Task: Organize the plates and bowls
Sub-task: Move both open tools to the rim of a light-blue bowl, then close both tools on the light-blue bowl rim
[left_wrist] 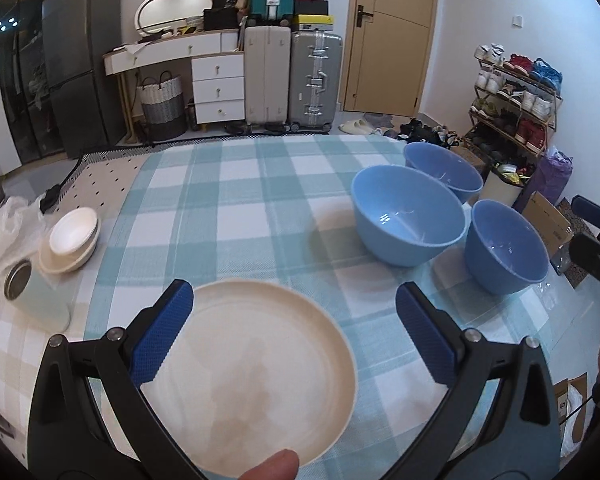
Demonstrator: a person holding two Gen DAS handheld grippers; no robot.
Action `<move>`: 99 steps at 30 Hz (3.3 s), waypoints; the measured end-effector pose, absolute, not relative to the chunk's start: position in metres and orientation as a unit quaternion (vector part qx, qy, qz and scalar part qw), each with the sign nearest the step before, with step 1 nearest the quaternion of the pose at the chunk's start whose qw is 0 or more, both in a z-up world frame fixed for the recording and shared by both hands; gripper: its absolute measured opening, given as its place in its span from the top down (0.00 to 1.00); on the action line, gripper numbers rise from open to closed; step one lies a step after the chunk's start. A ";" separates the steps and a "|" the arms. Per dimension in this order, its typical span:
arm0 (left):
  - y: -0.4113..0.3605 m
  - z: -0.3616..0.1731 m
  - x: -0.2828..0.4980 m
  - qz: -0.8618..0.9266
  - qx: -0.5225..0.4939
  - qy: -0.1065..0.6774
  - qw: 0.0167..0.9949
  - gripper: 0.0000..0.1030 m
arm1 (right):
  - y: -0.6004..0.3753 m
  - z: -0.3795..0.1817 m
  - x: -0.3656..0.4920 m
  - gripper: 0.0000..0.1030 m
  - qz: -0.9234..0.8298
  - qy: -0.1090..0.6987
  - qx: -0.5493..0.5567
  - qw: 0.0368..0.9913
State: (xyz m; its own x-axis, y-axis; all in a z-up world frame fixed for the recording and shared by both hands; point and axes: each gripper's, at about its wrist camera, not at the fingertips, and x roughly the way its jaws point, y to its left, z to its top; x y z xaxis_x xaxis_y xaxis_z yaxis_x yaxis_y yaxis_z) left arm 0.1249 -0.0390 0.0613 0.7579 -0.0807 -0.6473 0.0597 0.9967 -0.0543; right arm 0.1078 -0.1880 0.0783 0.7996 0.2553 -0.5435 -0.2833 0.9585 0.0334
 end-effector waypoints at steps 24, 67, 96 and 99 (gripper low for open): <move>-0.165 0.095 0.260 -0.107 0.021 0.358 0.927 0.02 | -0.298 0.095 0.180 0.01 0.066 0.310 0.007 0.949; -0.265 0.020 0.477 -0.165 0.067 0.439 0.881 0.06 | -0.369 0.000 0.360 0.08 -0.026 0.407 0.093 0.908; -0.292 -0.025 0.506 -0.188 0.083 0.493 0.845 0.65 | -0.370 -0.038 0.380 0.65 -0.009 0.451 0.091 0.888; -0.296 -0.027 0.506 -0.191 0.087 0.495 0.843 0.75 | -0.372 -0.038 0.380 0.72 -0.011 0.451 0.090 0.888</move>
